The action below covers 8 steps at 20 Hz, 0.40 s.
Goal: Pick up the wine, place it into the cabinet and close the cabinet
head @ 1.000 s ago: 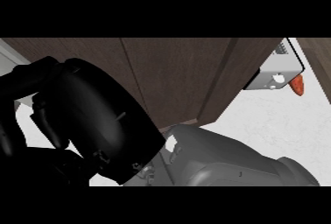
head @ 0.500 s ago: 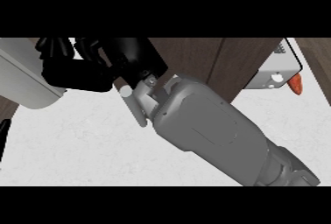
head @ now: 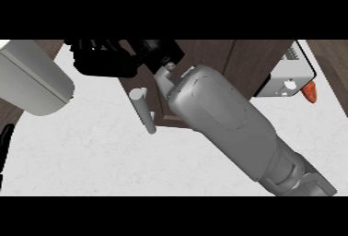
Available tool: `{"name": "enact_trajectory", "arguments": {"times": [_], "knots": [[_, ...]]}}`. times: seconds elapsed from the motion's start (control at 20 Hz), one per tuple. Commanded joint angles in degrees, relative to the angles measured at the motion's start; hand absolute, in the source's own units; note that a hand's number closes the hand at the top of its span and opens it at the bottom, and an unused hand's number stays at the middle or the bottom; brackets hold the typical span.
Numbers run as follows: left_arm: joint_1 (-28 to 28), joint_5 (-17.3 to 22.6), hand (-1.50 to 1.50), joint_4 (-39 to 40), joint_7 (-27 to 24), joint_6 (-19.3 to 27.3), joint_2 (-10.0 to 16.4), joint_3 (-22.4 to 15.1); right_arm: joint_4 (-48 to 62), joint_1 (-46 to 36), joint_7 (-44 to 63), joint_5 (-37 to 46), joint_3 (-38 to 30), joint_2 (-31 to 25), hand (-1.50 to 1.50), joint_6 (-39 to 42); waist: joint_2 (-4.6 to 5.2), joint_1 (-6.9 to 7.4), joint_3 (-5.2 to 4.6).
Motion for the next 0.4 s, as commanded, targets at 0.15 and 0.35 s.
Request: {"name": "enact_trajectory", "arguments": {"times": [0.15, 0.35], "knots": [[-1.2, -1.8, -1.5, -0.2, 0.8, 0.7, -1.2, -1.6, 10.4, -1.2, -3.7, 3.1, -3.6, -5.2, 1.5, 1.5, 2.19, -0.26, 0.12], [-3.4, 1.5, -1.5, -1.2, 3.7, 0.6, 0.3, 2.1, 10.0, 1.2, -4.9, 3.9, -3.0, -4.7, 1.5, 1.1, 2.08, -0.59, 0.16]]}}
